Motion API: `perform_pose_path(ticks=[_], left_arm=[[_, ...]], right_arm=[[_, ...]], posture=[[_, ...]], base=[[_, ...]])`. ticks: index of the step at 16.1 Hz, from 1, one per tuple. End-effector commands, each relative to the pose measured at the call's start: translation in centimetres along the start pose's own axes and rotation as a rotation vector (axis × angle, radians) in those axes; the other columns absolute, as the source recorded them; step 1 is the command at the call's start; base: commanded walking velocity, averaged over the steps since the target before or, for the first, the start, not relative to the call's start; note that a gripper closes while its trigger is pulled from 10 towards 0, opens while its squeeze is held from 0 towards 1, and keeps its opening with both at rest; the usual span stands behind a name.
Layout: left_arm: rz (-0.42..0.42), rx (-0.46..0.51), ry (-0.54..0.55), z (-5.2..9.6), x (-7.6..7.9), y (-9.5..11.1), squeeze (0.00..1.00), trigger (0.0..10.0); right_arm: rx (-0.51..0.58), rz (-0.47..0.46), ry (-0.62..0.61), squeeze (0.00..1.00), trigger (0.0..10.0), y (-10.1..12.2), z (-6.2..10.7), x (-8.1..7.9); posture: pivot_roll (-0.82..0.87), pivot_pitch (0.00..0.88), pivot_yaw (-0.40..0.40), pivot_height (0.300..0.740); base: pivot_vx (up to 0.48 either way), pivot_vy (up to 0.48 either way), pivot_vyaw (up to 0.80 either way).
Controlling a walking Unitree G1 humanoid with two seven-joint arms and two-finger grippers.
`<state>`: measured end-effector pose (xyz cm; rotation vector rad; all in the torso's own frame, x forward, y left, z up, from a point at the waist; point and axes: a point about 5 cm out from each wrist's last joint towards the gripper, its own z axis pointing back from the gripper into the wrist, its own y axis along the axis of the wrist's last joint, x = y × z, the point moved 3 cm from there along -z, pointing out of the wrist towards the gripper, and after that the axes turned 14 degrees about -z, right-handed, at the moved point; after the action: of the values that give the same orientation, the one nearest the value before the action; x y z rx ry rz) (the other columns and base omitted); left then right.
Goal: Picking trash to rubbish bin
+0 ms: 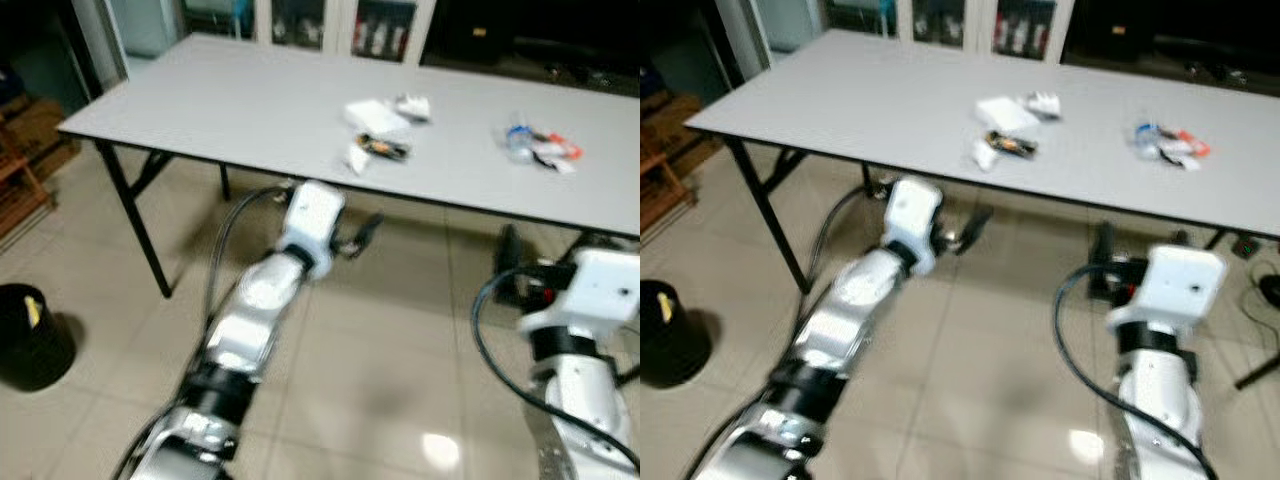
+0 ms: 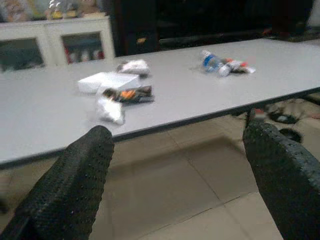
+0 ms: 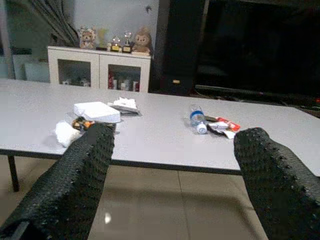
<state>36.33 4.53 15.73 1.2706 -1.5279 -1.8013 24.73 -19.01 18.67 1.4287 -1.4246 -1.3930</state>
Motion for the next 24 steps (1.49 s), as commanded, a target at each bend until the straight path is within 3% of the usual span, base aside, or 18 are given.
perform_pose_path(ticks=[1,16,21,24], left_arm=[[0.0,0.021,-0.012,-0.38,0.56,0.69,0.0,10.0],[-0.005,0.005,-0.011,-0.52,0.71,0.45,0.0,10.0],[0.039,0.03,-0.019,-0.58,0.75,0.9,0.0,10.0],[0.043,0.032,-0.021,-0.69,0.64,0.97,0.0,10.0]], right_arm=[[0.014,0.019,-0.009,0.0,10.0,0.31,-0.16,0.35],[0.018,0.042,0.015,0.0,10.0,0.32,-0.26,-0.2],[0.022,0.036,0.015,0.0,10.0,0.31,-0.32,-0.28],[0.025,0.035,0.018,0.0,10.0,0.33,-0.43,-0.43]], posture=[[0.09,0.047,-0.031,0.74],[0.09,0.051,-0.031,0.74],[0.09,0.051,-0.031,0.74],[0.08,0.049,-0.027,0.74]], base=[[0.0,-0.472,0.0],[0.0,-0.468,0.0],[0.0,0.0,0.0],[0.395,0.0,0.0]])
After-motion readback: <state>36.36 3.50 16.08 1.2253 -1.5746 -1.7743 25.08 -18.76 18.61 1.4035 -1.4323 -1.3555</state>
